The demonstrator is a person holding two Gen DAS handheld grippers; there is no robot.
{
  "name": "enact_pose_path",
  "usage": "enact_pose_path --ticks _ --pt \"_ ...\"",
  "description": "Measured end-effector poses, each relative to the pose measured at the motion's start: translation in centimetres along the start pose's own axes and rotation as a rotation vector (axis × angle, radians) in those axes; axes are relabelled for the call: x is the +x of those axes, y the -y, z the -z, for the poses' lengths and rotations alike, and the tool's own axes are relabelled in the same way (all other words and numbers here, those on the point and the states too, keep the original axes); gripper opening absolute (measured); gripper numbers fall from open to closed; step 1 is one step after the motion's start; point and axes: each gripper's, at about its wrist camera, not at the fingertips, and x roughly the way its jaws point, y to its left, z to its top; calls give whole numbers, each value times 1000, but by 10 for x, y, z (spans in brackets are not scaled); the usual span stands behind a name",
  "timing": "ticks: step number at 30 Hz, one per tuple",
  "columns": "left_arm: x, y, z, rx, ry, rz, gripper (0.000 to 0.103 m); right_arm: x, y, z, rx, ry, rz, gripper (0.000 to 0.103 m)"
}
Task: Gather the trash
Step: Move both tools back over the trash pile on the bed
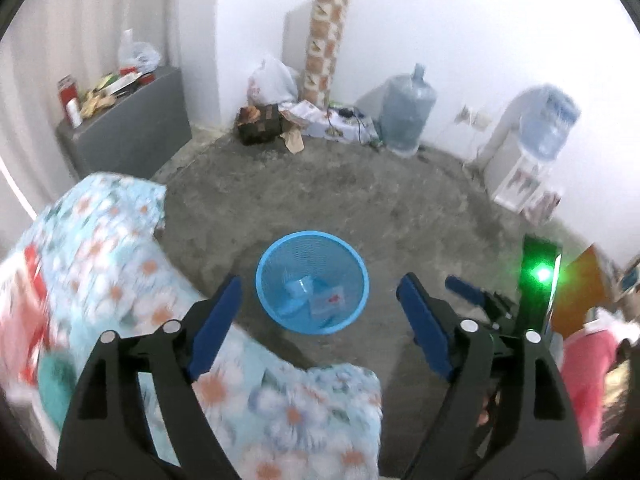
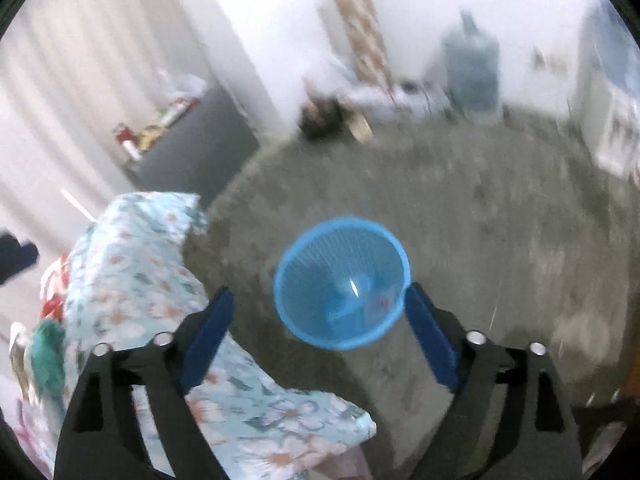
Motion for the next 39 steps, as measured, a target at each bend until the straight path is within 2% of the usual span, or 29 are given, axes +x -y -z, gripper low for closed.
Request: enact_pose_path --ticks 1,3,8,12,20,21,27,32,39 --pt "-13 -5 8 -19 9 2 79 -9 -8 -3 -26 21 -5 94" --pt "-37 -18 23 -57 27 -7 82 -31 -31 -4 -93 66 -9 96" --pt "-94 -42 61 -123 104 -71 85 -62 -72 4 -204 87 -12 96" --pt "-135 -58 88 -198 154 -131 89 -78 -107 16 -276 96 61 97" --pt "-198 -89 146 -342 304 -197 92 -113 -168 43 -511 189 46 96" --pt "-205 -95 156 -360 320 -218 92 -117 -171 44 -525 197 26 96" --pt "-241 -118 199 -404 379 -313 92 -134 -176 43 -475 193 -323 96" --pt "-256 -141 225 -449 402 -387 92 -130 -200 46 -468 112 -428 96" --pt "-258 -183 252 -527 402 -419 92 -115 -226 52 -413 -45 -562 96"
